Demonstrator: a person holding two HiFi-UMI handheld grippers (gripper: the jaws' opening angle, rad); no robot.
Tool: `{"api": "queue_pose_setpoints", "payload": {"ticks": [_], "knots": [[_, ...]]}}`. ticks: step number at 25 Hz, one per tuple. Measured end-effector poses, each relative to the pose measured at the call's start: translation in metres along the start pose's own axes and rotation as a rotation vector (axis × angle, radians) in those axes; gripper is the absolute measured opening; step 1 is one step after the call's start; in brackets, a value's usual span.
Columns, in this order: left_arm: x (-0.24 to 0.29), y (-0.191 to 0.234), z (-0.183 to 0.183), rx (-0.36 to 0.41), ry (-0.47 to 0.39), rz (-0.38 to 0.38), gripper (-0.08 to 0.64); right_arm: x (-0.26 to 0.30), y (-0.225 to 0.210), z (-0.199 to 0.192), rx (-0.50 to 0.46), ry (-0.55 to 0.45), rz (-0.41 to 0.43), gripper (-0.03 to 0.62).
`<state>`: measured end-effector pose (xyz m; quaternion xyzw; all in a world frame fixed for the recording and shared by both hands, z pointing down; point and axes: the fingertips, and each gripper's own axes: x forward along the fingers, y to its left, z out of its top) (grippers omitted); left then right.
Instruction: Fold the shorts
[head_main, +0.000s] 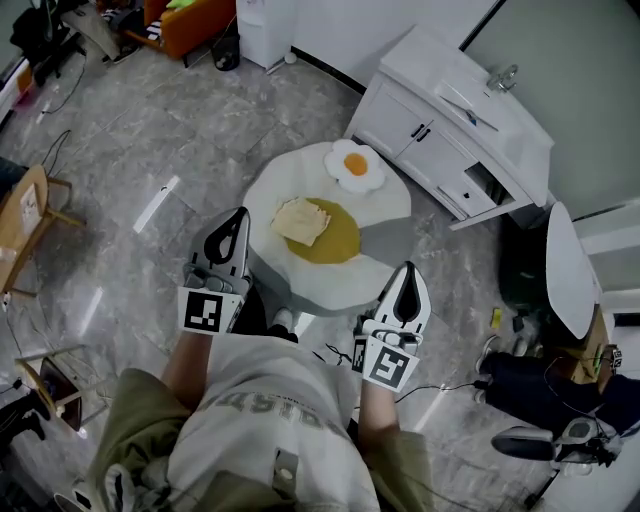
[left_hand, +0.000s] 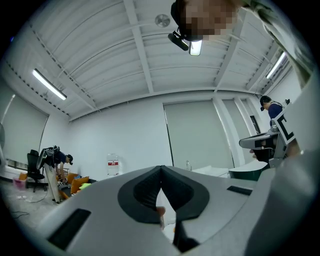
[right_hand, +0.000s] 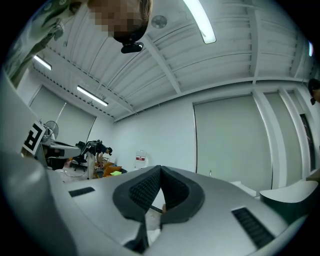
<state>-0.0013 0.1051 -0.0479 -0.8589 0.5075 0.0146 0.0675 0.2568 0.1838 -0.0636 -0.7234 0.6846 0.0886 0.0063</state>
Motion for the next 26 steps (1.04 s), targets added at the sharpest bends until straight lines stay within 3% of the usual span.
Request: {"api": "queue_pose_setpoints", "payload": {"ticks": [11, 26], "knots": [[-0.007, 0.001, 0.002, 0.015, 0.013, 0.008, 0.014, -0.005, 0.000, -0.002, -0.034, 0.023, -0.005, 0.017], [0.013, -0.006, 0.017, 0.047, -0.049, -0.001, 0.015, 0.012, 0.011, 0.011, -0.057, -0.015, 0.039, 0.017]]}}
